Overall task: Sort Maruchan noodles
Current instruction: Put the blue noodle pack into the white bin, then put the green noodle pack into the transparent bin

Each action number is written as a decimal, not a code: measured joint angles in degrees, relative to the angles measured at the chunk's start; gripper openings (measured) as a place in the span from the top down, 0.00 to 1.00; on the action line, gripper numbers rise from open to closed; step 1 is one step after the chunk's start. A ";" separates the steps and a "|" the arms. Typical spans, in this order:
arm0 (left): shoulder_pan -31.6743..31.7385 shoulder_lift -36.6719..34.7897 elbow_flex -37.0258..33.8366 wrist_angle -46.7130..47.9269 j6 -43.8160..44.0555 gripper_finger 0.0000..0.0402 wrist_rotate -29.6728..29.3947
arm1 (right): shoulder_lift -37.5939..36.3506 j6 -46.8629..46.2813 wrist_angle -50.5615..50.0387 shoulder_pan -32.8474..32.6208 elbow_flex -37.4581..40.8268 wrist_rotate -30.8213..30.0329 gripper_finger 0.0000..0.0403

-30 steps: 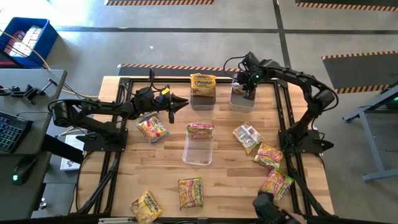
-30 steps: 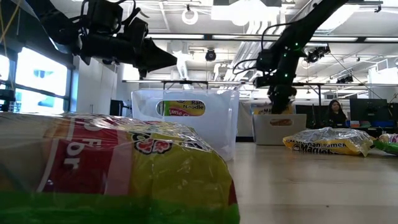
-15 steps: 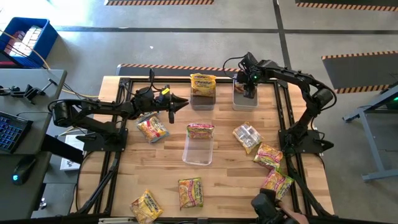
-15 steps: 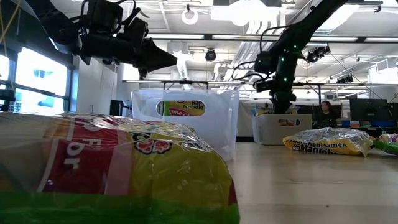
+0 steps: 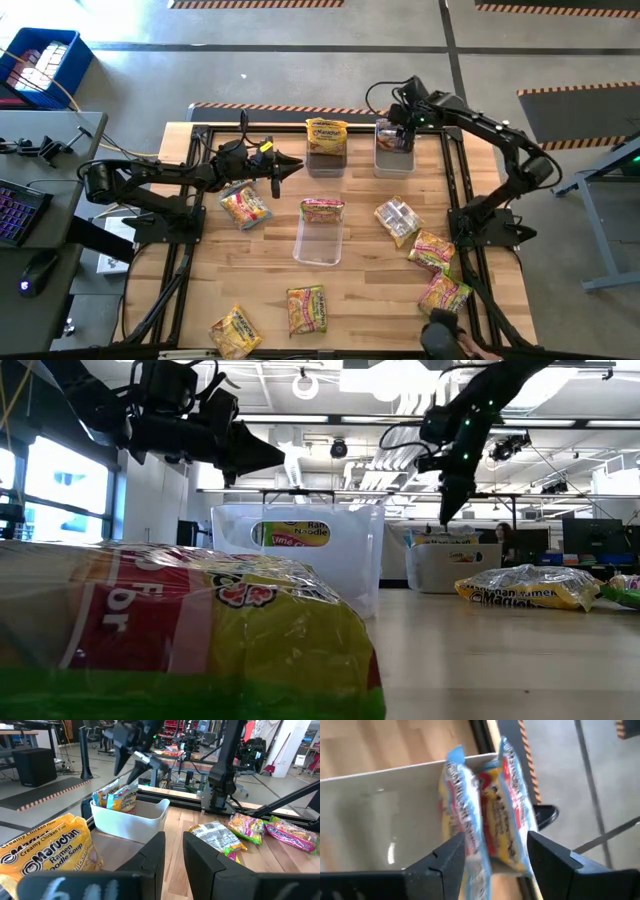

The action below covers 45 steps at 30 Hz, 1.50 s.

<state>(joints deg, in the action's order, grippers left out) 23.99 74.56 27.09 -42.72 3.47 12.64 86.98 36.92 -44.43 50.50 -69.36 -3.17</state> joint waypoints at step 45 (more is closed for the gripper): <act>-0.04 0.00 0.00 0.92 1.94 0.86 -1.27 | -3.78 -9.14 13.84 -0.20 14.64 2.26 0.96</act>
<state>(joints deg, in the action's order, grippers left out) 23.94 74.56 27.09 -41.80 5.41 11.38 83.20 27.78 -30.59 50.30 -54.72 -0.91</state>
